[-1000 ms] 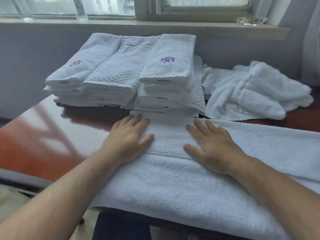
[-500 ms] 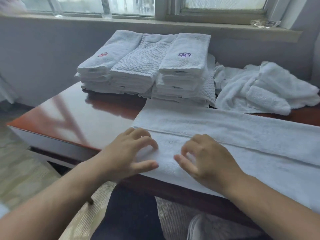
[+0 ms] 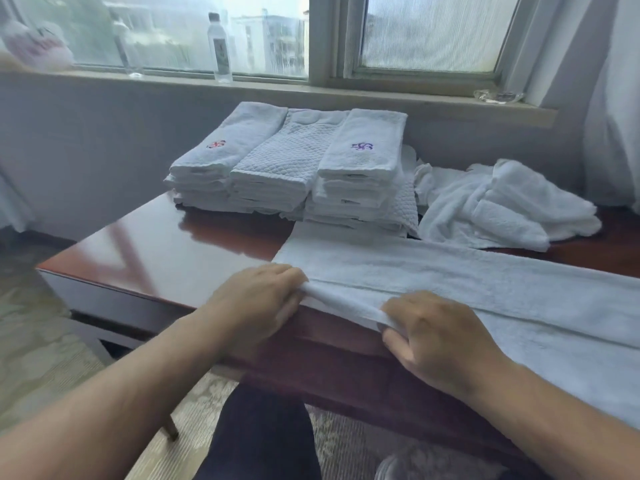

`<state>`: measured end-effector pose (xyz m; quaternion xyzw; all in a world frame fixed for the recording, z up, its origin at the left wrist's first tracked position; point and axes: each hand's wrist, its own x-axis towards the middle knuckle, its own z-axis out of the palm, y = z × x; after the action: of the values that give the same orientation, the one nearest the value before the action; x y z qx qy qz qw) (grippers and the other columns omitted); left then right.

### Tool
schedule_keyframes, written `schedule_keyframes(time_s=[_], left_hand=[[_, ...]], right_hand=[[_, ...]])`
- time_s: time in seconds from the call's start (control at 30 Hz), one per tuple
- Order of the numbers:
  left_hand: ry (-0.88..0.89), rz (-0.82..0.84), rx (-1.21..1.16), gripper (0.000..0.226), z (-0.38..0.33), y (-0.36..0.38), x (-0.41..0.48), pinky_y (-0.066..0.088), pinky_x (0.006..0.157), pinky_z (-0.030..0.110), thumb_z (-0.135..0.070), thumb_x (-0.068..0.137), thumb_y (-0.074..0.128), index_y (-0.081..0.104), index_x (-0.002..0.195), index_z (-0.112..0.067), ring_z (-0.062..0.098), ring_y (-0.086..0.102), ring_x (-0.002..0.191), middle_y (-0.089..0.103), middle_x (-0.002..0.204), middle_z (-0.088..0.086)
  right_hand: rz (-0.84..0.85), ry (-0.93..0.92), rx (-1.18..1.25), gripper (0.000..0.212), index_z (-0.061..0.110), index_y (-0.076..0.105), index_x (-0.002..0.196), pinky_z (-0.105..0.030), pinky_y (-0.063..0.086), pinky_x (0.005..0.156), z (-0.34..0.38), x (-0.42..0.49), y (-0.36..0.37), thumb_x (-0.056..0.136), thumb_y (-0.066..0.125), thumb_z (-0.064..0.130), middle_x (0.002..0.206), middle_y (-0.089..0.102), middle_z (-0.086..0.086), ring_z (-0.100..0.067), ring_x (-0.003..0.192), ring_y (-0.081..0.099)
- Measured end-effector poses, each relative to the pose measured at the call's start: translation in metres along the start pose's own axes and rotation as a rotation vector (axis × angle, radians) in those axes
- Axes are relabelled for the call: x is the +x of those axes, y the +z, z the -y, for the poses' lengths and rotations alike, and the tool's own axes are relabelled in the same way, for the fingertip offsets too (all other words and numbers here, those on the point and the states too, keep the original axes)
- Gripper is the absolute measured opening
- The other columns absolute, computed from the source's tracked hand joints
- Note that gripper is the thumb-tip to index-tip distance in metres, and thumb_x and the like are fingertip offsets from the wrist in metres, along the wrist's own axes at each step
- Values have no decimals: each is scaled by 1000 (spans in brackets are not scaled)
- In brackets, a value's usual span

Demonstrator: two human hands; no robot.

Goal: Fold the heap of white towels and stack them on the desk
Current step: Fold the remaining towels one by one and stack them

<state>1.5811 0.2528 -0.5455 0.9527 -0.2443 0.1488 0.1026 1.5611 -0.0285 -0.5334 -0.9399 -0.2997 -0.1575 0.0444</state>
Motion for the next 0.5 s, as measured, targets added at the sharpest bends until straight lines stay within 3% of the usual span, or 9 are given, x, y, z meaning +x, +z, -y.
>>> schedule_keyframes(time_s=[0.1, 0.2, 0.27, 0.37, 0.5], left_hand=[[-47, -71, -48, 23, -1, -1, 24, 46, 77, 42, -38, 105, 39, 51, 98, -19, 23, 57, 93, 55, 89, -7], [-83, -41, 2, 33, 4, -2, 48, 37, 67, 37, -54, 99, 39, 39, 90, -23, 24, 56, 86, 47, 81, -11], [-83, -15, 108, 42, 11, -4, 66, 34, 67, 35, -66, 91, 43, 38, 90, -25, 23, 57, 87, 54, 87, -9], [-113, -25, 147, 31, 20, -1, 96, 34, 67, 35, -53, 92, 48, 34, 84, -27, 26, 61, 92, 60, 94, -4], [-182, 46, 235, 17, 33, 9, 135, 37, 72, 37, -42, 93, 40, 38, 88, -26, 26, 62, 101, 61, 106, -2]], right_hand=[[145, 192, -92, 27, 27, 50, 91, -34, 41, 63, -24, 11, -17, 98, 44, 52, 85, 59, 7, -19, 81, 58], [307, 423, -97, 29, 27, 48, 81, -34, 40, 67, -58, 16, -28, 98, 47, 51, 85, 55, 9, -21, 83, 55], [263, 525, -77, 30, 28, 51, 78, -34, 42, 68, -79, 19, -28, 98, 48, 50, 88, 60, 8, -21, 86, 58], [123, 586, -69, 29, 28, 57, 83, -35, 42, 68, -100, 30, -22, 100, 46, 48, 91, 64, 5, -24, 89, 60], [68, 563, -13, 27, 28, 53, 81, -37, 43, 67, -126, 55, -4, 101, 48, 45, 82, 60, 6, -23, 82, 58]])
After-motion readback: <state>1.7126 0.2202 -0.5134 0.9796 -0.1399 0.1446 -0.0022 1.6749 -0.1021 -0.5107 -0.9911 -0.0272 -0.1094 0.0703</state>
